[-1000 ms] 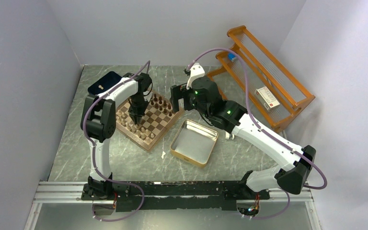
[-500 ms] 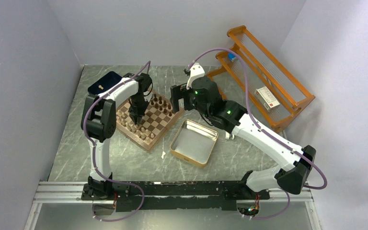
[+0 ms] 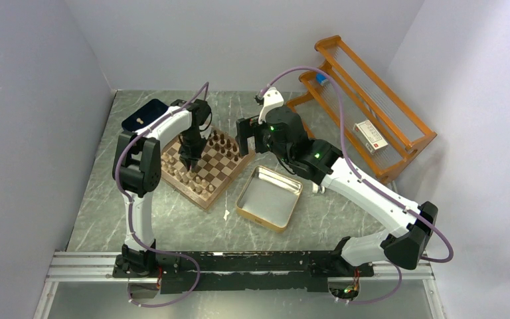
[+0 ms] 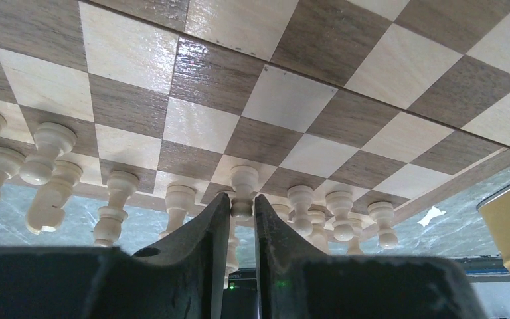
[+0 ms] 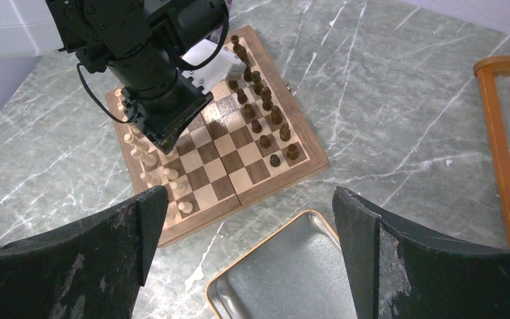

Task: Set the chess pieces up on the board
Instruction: Place the chess piece on the chessboard.

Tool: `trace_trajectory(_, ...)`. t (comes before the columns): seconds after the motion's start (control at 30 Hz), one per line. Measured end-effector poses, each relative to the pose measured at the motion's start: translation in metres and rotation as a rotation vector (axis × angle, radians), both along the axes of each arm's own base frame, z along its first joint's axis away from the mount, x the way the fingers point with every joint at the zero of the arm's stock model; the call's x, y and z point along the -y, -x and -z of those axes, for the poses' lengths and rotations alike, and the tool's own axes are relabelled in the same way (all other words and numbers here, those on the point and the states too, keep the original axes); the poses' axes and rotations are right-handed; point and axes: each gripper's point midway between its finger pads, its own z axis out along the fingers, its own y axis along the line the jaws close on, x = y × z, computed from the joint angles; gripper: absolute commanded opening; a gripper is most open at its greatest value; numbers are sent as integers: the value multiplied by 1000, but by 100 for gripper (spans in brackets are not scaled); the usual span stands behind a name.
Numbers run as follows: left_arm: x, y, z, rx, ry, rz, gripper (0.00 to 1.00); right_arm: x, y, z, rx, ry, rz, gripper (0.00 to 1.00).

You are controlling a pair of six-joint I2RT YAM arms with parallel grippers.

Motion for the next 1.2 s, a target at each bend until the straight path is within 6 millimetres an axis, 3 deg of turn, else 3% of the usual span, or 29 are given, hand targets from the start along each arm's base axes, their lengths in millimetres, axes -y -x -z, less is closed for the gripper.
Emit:
trace_trajectory(0.43,1,-2,1,1,0,1,21,0,0,0,0,-1,1,100)
trace_trajectory(1.0,-2,1,1,-10,-13,2,23,-1,0,-1,3,-5,1,100)
trace_trajectory(1.2,-1,-11,-8,34,-17,2,24,0,0,-2,3,-6,1,100)
